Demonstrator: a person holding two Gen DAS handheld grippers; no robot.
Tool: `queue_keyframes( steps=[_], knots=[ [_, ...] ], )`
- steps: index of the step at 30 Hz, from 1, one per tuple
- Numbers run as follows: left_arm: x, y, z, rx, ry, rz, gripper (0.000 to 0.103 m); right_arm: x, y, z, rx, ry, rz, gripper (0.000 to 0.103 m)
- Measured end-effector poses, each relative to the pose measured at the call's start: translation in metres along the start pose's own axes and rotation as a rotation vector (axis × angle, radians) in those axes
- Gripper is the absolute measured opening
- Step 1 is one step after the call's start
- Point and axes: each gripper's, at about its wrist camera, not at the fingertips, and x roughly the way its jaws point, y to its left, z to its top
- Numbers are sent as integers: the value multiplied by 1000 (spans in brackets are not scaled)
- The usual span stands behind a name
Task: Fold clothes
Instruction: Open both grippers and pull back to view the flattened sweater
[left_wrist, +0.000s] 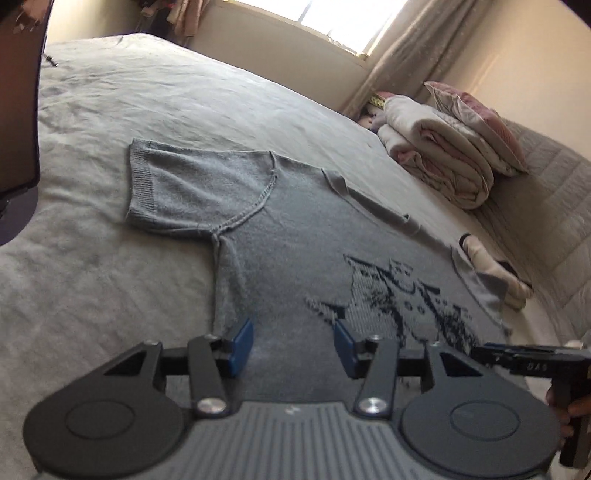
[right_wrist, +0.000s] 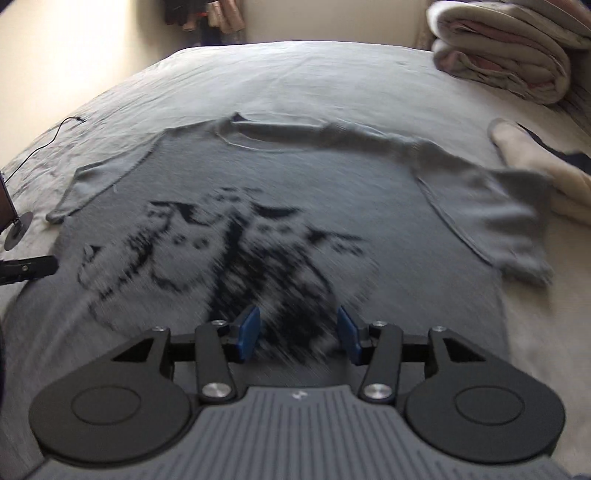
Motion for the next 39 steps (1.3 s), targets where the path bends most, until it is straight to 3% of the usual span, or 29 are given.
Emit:
queue_keyframes(
  steps=[5, 9, 12, 21, 28, 31, 32, 33, 34, 39],
  knots=[
    [-29, 2, -10, 61, 58, 18, 51, -25, -28, -29, 53, 2, -9, 60],
    [-46, 31, -7, -173, 106, 9, 52, -37, -40, -36, 71, 7, -32, 60],
    [-57, 43, -13, -293, 134, 8, 51, -47, -41, -41, 59, 1, -45, 60],
    [-98, 30, -56, -391, 241, 17, 49, -85, 8, -52, -59, -133, 152, 60],
    [-129, 22, -92, -440, 243, 19, 43, -100, 15, -72, -87, -168, 211, 60],
    [-137, 18, -105, -480, 236, 27, 32, -103, 10, -76, -91, -163, 210, 60],
    [-139, 17, -108, -490, 231, 41, 24, -104, 7, -77, -88, -160, 207, 60],
    [-141, 16, -110, -498, 223, 59, 9, -104, 4, -78, -85, -157, 203, 60],
    [-142, 15, -112, -507, 216, 77, 4, -105, 1, -79, -82, -154, 200, 60],
    [-158, -4, -114, -429, 159, 247, 4, -99, -18, -87, -62, -86, 150, 60]
  ],
)
